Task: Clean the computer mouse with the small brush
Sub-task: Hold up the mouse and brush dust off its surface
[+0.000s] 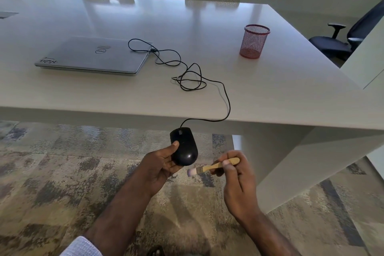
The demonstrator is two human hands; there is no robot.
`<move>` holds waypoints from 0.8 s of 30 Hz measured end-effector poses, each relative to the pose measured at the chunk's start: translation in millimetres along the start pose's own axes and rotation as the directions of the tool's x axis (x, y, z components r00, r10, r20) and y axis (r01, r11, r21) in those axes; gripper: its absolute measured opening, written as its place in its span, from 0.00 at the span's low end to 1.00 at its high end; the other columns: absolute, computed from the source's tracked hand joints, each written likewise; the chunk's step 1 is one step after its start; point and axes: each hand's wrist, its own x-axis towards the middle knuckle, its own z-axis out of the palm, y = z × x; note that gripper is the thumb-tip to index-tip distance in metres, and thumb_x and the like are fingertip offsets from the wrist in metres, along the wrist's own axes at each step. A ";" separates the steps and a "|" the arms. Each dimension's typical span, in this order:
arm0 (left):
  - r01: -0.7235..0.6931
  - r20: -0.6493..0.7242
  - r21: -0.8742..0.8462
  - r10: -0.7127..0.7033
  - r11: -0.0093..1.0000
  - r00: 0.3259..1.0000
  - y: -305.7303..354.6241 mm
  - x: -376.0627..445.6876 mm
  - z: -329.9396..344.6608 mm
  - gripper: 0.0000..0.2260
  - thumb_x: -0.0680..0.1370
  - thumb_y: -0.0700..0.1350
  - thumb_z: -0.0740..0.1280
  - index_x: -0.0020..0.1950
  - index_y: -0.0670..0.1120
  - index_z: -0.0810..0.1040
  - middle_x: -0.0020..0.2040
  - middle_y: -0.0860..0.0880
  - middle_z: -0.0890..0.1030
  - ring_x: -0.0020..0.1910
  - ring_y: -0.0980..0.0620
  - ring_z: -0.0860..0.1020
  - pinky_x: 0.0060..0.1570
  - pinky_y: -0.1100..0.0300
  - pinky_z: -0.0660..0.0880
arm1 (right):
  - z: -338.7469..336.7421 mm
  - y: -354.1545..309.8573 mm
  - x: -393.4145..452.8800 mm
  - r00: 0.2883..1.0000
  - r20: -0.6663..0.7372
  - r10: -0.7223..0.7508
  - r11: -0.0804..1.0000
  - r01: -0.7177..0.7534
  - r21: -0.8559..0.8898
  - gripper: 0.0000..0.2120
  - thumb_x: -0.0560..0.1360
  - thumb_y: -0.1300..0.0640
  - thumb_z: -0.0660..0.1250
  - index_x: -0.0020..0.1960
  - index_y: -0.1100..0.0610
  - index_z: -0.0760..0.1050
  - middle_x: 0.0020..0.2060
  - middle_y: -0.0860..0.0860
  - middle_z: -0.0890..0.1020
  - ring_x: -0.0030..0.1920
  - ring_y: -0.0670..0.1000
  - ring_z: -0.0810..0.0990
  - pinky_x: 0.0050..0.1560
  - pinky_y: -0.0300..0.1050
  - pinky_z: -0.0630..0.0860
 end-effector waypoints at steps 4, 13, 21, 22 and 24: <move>-0.008 -0.005 0.004 0.008 1.000 1.000 -0.9 -0.1 0.6 0.17 0.77 0.41 0.71 0.62 0.34 0.77 0.57 0.35 0.85 0.51 0.42 0.87 0.40 0.55 0.85 | -1.6 -6.7 4.8 0.998 -0.061 -0.036 0.998 0.038 0.045 0.09 0.79 0.53 0.58 0.48 0.45 0.77 0.39 0.54 0.81 0.39 0.60 0.79 0.39 0.57 0.77; -0.009 -0.007 0.008 0.009 1.000 1.000 -2.5 0.7 1.5 0.18 0.73 0.42 0.73 0.60 0.34 0.78 0.55 0.35 0.85 0.52 0.41 0.86 0.47 0.51 0.85 | -1.2 2.2 2.1 0.999 0.050 -0.020 0.999 0.021 -0.027 0.08 0.79 0.53 0.58 0.49 0.49 0.76 0.40 0.53 0.80 0.38 0.55 0.79 0.38 0.55 0.78; -0.010 -0.015 0.049 0.011 0.999 1.000 -3.0 2.4 2.2 0.14 0.79 0.41 0.70 0.61 0.35 0.79 0.56 0.37 0.86 0.54 0.42 0.86 0.48 0.52 0.83 | -0.3 -1.9 8.5 0.999 -0.017 -0.051 0.998 0.052 0.032 0.08 0.82 0.52 0.59 0.53 0.46 0.77 0.43 0.52 0.82 0.43 0.59 0.81 0.43 0.54 0.80; -0.007 -0.016 0.065 0.008 0.998 1.000 -3.7 3.1 2.1 0.14 0.79 0.42 0.69 0.62 0.35 0.79 0.57 0.37 0.85 0.56 0.41 0.85 0.51 0.52 0.81 | -0.1 -1.2 9.7 0.999 -0.004 -0.043 0.999 0.043 0.004 0.08 0.82 0.51 0.59 0.53 0.46 0.77 0.43 0.53 0.81 0.43 0.59 0.81 0.43 0.57 0.80; -0.004 -0.019 0.082 0.006 0.997 1.000 -4.6 3.8 2.6 0.15 0.79 0.42 0.70 0.62 0.35 0.79 0.57 0.37 0.85 0.56 0.41 0.85 0.53 0.51 0.80 | 0.0 1.3 9.4 0.999 0.042 -0.020 0.998 0.022 -0.053 0.08 0.82 0.50 0.59 0.52 0.45 0.77 0.42 0.54 0.80 0.41 0.59 0.79 0.41 0.62 0.78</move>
